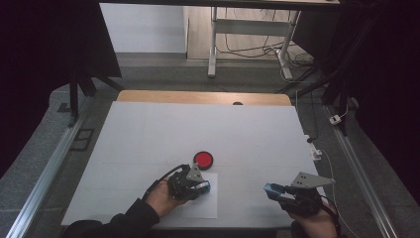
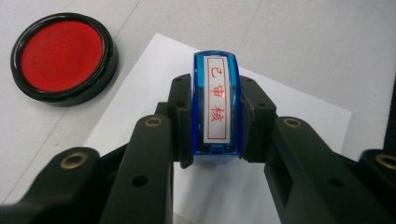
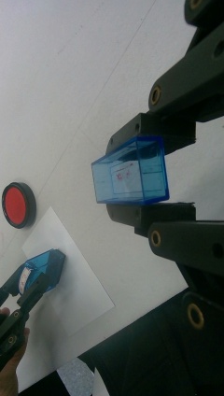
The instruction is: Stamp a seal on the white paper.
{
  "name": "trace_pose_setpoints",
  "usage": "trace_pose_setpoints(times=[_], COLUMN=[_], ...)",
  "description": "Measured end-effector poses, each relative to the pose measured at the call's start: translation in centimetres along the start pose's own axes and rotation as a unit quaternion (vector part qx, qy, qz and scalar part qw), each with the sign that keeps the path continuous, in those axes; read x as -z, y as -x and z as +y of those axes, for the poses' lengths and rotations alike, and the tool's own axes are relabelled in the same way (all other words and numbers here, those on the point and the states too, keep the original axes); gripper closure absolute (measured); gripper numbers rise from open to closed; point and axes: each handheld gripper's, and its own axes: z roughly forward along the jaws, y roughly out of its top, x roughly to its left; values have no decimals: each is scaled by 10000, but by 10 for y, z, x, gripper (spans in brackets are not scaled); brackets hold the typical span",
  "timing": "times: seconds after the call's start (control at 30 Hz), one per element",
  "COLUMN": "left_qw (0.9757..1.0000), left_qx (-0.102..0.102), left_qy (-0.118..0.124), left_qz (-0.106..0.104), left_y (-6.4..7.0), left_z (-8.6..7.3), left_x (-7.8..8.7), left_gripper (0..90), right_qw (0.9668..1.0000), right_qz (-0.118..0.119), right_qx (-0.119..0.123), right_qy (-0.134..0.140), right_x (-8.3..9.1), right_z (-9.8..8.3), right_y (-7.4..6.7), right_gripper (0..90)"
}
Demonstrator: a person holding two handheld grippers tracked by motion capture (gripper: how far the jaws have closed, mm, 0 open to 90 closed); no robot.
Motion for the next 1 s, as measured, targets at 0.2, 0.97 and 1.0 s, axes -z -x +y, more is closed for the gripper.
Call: trace_pose_setpoints(times=[0.2,0.97,1.0], left_qw=[9999,9990,9989], left_qx=[49,165,161], left_qy=[-32,213,235], left_qz=[-95,-355,-361], left_y=[-3,-16,-17], left_z=[1,6,5], left_x=[0,14,16], left_gripper=[699,699,699], right_qw=[10000,10000,10000], right_qz=[18,33,33], right_qx=[-8,-11,-10], right_qy=[14,11,13], right_x=[0,0,0], right_z=[0,0,0], right_y=[0,0,0], right_gripper=[677,676,676])
